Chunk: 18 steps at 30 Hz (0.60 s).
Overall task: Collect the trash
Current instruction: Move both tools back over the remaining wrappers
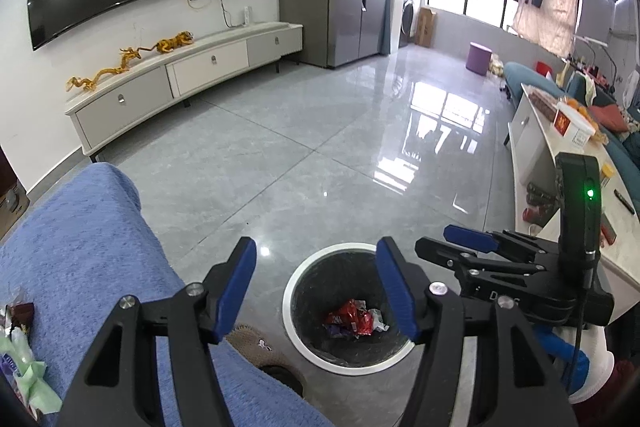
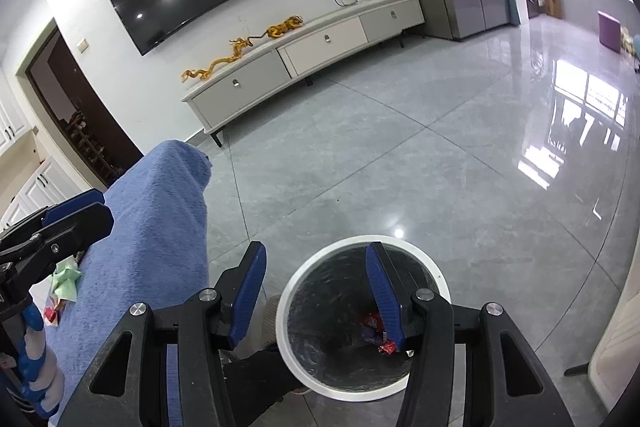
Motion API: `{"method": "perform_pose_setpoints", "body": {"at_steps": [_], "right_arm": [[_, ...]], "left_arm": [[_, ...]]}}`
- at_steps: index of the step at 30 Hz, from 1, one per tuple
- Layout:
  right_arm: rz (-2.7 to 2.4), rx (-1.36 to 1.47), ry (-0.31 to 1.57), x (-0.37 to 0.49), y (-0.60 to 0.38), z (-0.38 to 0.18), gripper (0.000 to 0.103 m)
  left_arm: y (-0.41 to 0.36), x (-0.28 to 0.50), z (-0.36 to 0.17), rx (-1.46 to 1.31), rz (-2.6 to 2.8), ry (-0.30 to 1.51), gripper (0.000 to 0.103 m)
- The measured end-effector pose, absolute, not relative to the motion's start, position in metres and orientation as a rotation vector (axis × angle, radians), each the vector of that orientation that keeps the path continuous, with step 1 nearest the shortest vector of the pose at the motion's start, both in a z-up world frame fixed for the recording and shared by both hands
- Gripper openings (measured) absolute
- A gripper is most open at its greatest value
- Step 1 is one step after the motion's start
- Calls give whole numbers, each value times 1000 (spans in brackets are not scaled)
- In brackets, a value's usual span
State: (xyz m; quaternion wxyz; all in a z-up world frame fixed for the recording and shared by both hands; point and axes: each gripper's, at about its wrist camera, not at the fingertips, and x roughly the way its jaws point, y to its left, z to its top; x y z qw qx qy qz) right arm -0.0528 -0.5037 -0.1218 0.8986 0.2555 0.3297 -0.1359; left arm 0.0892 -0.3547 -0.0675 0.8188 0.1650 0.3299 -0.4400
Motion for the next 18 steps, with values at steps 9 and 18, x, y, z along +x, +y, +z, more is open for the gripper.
{"method": "perform_pose_setpoints", "body": {"at_steps": [9, 18], "right_arm": [[-234, 432, 664, -36, -460, -80, 49], [-151, 317, 580, -13, -394, -21, 54]], "left_arm": [[-297, 97, -42, 254, -891, 658, 61], [-169, 124, -9, 121, -686, 558, 62]]}}
